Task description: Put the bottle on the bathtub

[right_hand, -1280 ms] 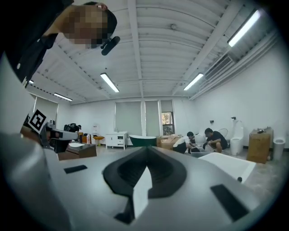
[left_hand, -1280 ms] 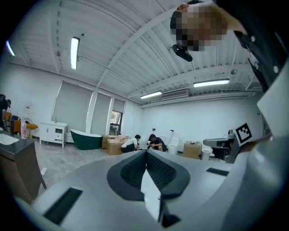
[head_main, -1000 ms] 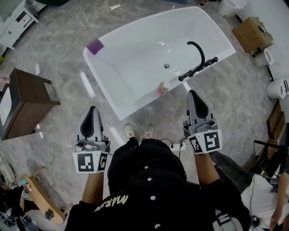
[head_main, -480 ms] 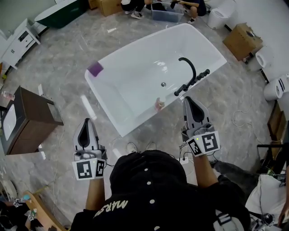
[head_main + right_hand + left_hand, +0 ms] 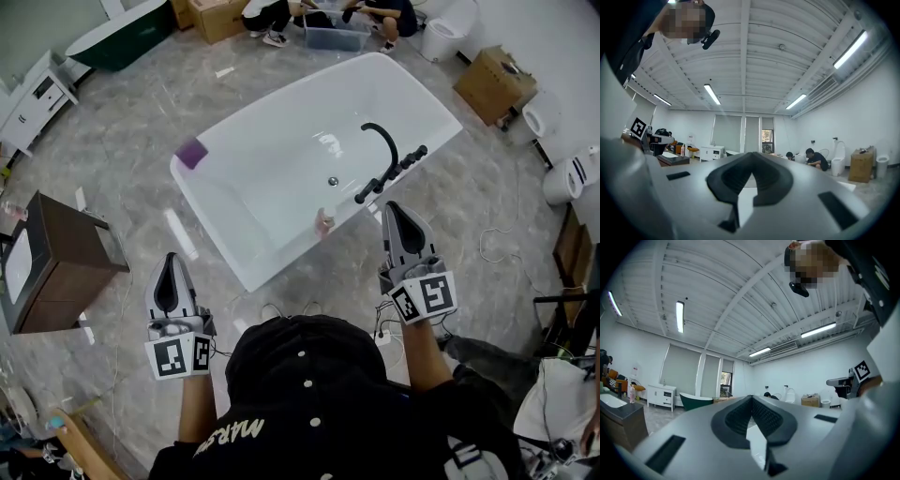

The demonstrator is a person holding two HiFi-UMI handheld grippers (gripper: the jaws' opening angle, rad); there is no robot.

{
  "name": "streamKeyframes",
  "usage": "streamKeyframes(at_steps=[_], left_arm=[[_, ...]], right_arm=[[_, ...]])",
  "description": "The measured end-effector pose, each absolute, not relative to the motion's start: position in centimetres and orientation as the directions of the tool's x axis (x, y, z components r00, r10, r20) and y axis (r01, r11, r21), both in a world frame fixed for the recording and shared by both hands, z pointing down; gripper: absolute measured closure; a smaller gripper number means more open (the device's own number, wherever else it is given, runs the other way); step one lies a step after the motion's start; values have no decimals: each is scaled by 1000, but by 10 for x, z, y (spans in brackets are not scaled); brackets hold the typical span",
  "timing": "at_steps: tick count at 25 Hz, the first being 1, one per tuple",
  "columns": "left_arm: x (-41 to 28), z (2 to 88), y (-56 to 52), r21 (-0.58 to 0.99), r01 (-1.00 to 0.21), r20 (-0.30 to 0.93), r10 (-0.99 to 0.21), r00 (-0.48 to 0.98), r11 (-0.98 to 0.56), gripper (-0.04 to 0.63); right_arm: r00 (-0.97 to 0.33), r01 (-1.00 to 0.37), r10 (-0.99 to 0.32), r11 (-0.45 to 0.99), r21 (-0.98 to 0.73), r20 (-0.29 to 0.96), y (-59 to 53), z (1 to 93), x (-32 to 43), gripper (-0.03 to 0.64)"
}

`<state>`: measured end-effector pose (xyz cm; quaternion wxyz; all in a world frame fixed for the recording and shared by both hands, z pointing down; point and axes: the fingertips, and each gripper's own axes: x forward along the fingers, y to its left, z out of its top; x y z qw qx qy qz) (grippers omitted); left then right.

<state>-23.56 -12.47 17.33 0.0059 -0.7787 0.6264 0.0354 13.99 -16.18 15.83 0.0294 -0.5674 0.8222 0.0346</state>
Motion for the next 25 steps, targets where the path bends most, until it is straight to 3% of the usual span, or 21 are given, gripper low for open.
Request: streamKeyframes(at_steps=[25], left_arm=[[-233,155,-138,71,-975,-110,-973,201,-210,586]], right_arm=[[-367,-930,-926,365,39,-85,-177,146,134,615]])
